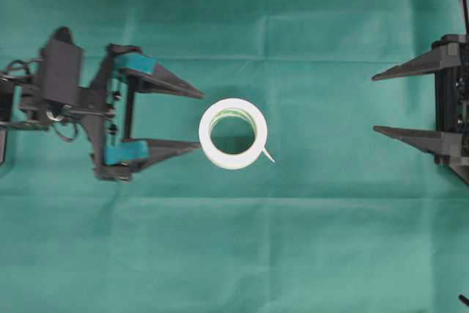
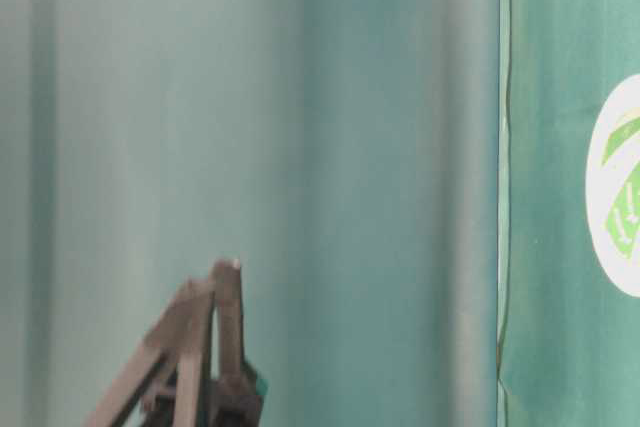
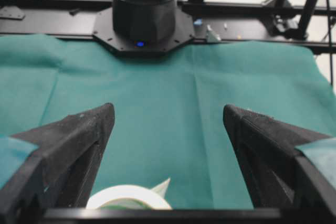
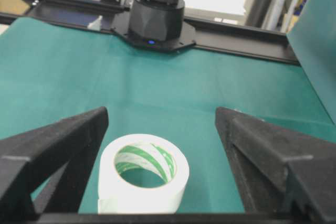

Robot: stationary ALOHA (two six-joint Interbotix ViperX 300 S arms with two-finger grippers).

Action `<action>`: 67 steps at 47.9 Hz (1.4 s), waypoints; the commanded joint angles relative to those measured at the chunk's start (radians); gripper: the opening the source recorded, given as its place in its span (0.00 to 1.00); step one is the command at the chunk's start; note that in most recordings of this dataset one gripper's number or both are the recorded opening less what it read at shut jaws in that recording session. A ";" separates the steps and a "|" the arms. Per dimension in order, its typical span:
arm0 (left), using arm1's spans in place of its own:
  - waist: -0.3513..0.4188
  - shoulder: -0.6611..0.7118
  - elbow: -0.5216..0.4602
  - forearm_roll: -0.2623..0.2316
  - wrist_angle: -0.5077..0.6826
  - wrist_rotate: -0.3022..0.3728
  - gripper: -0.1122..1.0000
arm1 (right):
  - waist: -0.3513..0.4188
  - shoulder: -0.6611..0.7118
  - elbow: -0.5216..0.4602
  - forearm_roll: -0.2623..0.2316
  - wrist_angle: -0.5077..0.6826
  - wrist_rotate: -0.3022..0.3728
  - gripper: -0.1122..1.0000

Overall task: Peel off the duct tape with your right arm.
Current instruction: 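Lower the left gripper over the tape roll's rim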

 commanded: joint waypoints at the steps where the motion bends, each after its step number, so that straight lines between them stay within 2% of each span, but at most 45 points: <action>1: -0.005 0.028 -0.057 -0.003 -0.003 0.002 0.96 | -0.002 0.008 -0.011 -0.002 -0.011 0.002 0.78; 11: -0.003 0.077 -0.106 -0.002 0.046 0.002 0.96 | -0.002 0.008 -0.009 -0.002 -0.011 0.000 0.77; 20: -0.005 0.109 -0.158 -0.003 0.169 0.000 0.96 | -0.002 0.008 -0.009 -0.002 -0.011 0.002 0.77; 52: -0.020 0.227 -0.422 0.002 0.894 0.003 0.95 | -0.002 0.008 -0.005 -0.002 -0.012 0.003 0.76; 57: -0.018 0.241 -0.451 0.002 0.942 0.003 0.95 | -0.002 0.008 -0.005 -0.003 -0.012 0.003 0.76; 67: -0.018 0.290 -0.468 0.003 0.943 0.006 0.95 | -0.002 0.008 -0.005 -0.002 -0.012 0.002 0.76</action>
